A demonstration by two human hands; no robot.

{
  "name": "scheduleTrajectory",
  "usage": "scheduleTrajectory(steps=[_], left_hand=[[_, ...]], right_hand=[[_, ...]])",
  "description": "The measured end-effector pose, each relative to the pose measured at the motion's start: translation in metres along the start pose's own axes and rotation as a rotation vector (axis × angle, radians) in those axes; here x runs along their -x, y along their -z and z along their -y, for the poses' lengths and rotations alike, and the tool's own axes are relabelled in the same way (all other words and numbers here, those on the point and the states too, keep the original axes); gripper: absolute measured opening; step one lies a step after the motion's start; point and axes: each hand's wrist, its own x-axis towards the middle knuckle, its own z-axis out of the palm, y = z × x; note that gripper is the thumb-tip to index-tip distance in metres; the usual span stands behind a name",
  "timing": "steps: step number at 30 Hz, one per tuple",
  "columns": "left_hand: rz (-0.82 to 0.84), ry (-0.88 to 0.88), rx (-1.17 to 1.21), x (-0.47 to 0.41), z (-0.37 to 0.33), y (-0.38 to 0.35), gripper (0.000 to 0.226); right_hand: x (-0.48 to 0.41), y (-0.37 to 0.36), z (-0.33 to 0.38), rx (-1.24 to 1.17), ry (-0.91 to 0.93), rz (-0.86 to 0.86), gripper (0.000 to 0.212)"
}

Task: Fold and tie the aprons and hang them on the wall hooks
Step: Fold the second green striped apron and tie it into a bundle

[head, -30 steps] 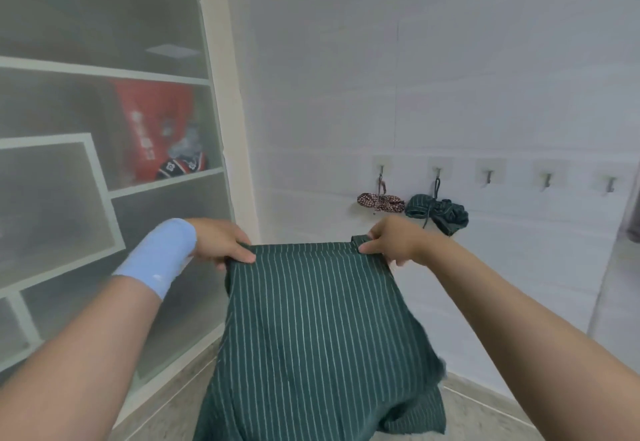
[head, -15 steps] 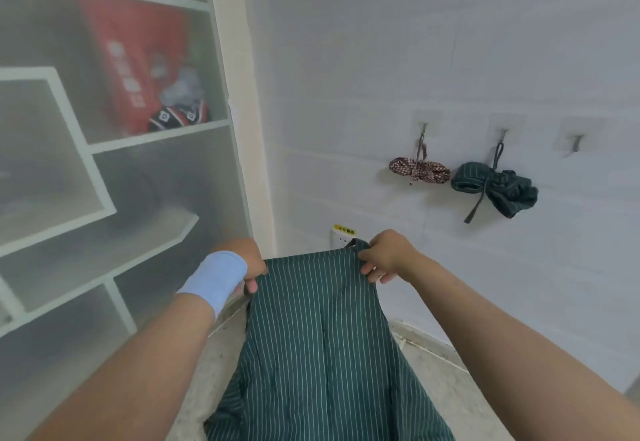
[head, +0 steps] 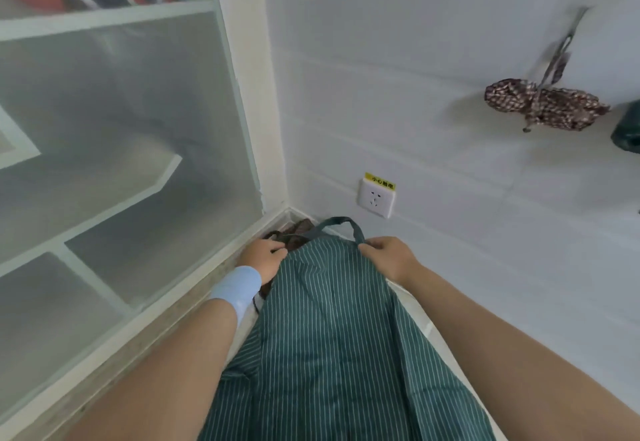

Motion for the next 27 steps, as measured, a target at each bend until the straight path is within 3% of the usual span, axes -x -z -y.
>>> scheduleTrajectory(steps=[4,6,9,11,13,17,21,23,27], left_hand=[[-0.103,0.146,0.196,-0.011,0.031,-0.032,0.029],[-0.157,0.258,0.442,-0.011,0.041,-0.042,0.038],[-0.091,0.342,0.764,-0.005,0.049,-0.057,0.055],[-0.009,0.312,0.693,0.007,0.053,-0.065,0.049],[0.111,0.278,0.571,0.023,0.062,-0.072,0.042],[0.472,0.315,0.345,0.049,0.089,-0.091,0.030],[0.879,0.359,-0.105,0.062,0.099,-0.111,0.049],[0.802,0.312,-0.226,0.063,0.099,-0.121,0.052],[0.293,0.085,-0.085,0.062,0.092,-0.144,0.017]], right_hand=[[-0.018,-0.027,-0.033,0.044,-0.057,-0.013,0.033],[-0.021,-0.037,-0.047,-0.011,-0.091,-0.020,0.031],[-0.019,-0.049,-0.060,-0.039,-0.068,-0.087,0.027],[-0.010,-0.052,-0.068,0.023,0.028,-0.168,0.022],[0.004,-0.053,-0.081,0.086,0.132,-0.126,0.013],[0.029,-0.058,-0.121,0.400,0.116,0.199,0.020],[0.037,-0.081,-0.153,0.727,-0.038,0.459,0.045],[0.037,-0.091,-0.158,0.685,-0.085,0.451,0.051],[0.032,-0.112,-0.151,0.435,-0.038,0.256,0.039]])
